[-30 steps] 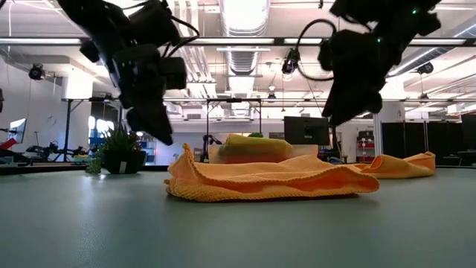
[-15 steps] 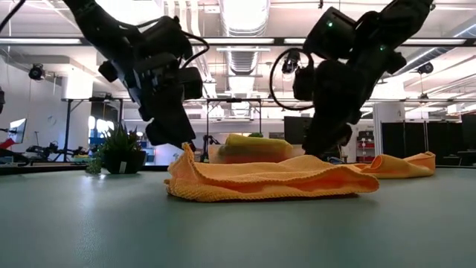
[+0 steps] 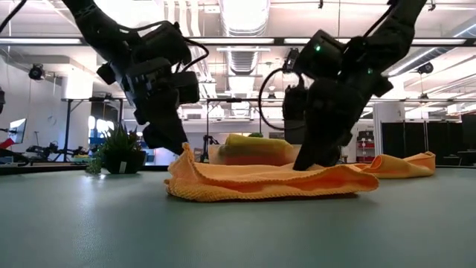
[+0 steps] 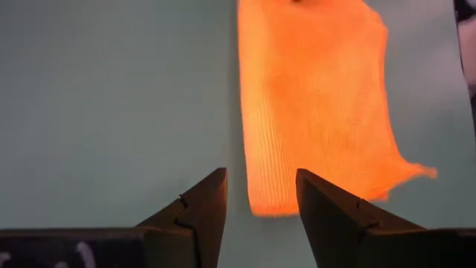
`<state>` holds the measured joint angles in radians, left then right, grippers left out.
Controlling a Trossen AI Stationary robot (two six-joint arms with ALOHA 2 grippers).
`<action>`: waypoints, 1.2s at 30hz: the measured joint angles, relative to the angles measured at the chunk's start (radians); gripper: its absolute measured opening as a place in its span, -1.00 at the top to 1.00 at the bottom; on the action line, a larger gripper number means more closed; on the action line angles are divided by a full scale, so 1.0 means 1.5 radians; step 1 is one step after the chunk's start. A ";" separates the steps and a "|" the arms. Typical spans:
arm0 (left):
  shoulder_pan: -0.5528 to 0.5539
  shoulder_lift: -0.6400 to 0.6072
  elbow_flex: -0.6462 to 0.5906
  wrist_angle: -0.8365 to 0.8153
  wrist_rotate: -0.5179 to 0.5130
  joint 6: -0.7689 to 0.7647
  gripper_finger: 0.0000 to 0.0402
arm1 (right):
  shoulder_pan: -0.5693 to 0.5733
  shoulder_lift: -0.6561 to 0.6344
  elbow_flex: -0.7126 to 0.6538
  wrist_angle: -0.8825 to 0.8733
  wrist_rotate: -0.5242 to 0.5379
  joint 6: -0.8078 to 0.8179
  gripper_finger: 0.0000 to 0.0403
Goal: Fold microfiber towels
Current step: Stack the bottom orange microfiber towel on top of the yellow microfiber towel in the orange bin
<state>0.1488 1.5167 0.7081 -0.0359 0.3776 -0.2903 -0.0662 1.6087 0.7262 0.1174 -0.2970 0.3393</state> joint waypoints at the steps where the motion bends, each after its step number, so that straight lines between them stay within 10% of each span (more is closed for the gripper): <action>1: 0.000 0.000 -0.001 -0.004 0.007 0.014 0.27 | 0.000 0.011 0.003 0.005 -0.002 0.001 0.04; 25: -0.005 0.121 0.018 0.024 0.153 -0.018 0.27 | -0.006 0.045 0.032 0.001 -0.024 -0.005 0.05; 36: -0.015 0.160 0.036 0.054 0.155 -0.030 0.44 | -0.007 0.045 0.032 -0.002 -0.017 0.000 0.42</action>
<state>0.1262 1.7563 0.7616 0.0451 0.6100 -0.3354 -0.0761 1.6756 0.7738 0.1150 -0.3218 0.3397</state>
